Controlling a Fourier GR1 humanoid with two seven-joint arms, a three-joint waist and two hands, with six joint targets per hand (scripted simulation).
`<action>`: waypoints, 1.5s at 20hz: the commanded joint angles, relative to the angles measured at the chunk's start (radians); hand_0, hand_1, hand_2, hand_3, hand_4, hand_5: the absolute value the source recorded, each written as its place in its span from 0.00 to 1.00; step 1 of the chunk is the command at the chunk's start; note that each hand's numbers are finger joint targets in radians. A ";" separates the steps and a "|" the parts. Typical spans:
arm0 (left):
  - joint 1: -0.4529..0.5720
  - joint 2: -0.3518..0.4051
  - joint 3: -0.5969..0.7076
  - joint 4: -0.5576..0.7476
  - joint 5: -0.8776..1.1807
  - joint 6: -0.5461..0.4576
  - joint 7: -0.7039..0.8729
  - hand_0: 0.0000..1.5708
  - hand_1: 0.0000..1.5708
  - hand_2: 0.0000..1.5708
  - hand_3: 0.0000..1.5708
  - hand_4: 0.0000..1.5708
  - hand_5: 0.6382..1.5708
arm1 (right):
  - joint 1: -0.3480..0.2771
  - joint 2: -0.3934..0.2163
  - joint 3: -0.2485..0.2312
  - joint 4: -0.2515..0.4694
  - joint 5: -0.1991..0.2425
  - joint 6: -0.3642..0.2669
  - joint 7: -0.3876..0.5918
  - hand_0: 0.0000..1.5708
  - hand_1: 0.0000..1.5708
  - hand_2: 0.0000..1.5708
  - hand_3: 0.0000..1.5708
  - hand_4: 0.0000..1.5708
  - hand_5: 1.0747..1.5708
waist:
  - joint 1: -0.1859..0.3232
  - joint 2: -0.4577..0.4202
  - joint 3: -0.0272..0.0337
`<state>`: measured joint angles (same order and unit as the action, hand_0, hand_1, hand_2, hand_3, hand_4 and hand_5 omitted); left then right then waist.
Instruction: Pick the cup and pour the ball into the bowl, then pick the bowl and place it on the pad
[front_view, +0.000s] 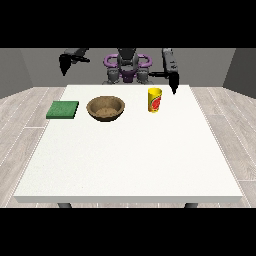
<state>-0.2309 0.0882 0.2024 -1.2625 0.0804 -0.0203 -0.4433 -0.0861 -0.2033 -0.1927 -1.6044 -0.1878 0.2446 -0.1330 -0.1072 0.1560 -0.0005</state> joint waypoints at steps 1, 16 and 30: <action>-0.077 -0.033 -0.001 0.149 -0.038 0.054 -0.108 0.00 0.00 0.00 0.00 0.00 0.94 | -0.040 -0.028 -0.018 0.009 0.000 0.012 -0.006 0.00 0.00 0.00 0.00 0.00 1.00 | -0.037 0.051 0.0000; -0.261 0.028 0.084 0.620 -0.032 0.070 -0.437 0.00 0.00 0.00 0.00 0.00 0.95 | -0.083 -0.030 -0.039 0.109 0.008 0.046 -0.120 0.00 0.00 0.00 0.00 0.00 1.00 | -0.037 0.124 -0.0003; -0.222 -0.004 0.030 0.672 -0.187 0.373 -0.552 0.84 0.84 1.00 1.00 0.94 0.66 | -0.091 -0.092 -0.089 0.111 -0.029 0.098 -0.134 0.00 0.00 0.00 0.00 0.00 1.00 | -0.104 0.159 -0.0002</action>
<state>-0.4510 0.1108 0.2451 -0.6699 -0.0692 0.2757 -0.9764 -0.1692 -0.2815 -0.2676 -1.4785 -0.2099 0.3438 -0.2713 -0.1913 0.2887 0.0220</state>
